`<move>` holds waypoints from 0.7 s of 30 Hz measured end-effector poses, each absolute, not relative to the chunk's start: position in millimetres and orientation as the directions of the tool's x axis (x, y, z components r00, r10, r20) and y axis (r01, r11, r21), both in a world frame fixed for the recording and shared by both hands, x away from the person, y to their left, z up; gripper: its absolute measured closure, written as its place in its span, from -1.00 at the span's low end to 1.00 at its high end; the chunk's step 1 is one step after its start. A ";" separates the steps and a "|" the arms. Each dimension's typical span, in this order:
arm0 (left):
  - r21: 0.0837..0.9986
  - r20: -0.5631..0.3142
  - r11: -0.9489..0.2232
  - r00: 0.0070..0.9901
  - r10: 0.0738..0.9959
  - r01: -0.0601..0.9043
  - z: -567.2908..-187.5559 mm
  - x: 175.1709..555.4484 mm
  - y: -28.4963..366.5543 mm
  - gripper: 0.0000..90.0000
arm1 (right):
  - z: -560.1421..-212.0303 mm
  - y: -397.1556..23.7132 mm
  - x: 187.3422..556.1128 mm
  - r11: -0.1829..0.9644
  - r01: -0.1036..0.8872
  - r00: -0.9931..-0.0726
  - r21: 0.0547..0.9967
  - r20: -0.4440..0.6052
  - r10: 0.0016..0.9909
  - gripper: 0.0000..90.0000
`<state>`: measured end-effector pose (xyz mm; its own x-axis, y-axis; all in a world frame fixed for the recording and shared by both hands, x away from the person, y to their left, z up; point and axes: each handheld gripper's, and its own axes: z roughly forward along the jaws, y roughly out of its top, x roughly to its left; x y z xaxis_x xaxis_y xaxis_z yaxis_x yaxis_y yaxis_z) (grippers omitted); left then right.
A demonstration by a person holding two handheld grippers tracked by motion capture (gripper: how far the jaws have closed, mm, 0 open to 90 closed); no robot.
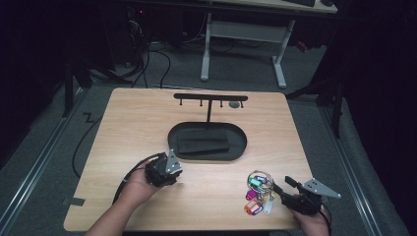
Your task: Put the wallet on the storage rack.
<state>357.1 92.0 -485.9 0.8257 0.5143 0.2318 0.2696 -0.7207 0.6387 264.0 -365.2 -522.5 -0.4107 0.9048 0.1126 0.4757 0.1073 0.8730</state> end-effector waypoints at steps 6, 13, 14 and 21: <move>0.681 0.127 -0.642 0.806 0.578 0.353 -500.7 336.9 115.1 0.05 | -523.1 -363.7 264.2 0.117 0.479 -0.417 0.870 0.108 0.903 -0.18; 0.729 0.045 -0.545 0.765 0.642 0.414 -508.8 316.1 142.6 -0.10 | -524.3 -362.7 265.1 0.123 0.491 -0.421 0.862 0.112 0.900 -0.18; 0.750 0.029 -0.511 0.750 0.661 0.421 -510.6 307.9 150.4 -0.10 | -524.6 -362.9 265.3 0.123 0.495 -0.419 0.860 0.112 0.901 -0.18; 0.811 0.015 -0.433 0.726 0.687 0.393 -509.5 293.2 168.6 -0.17 | -524.6 -365.3 265.9 0.116 0.495 -0.389 0.861 0.100 0.916 -0.25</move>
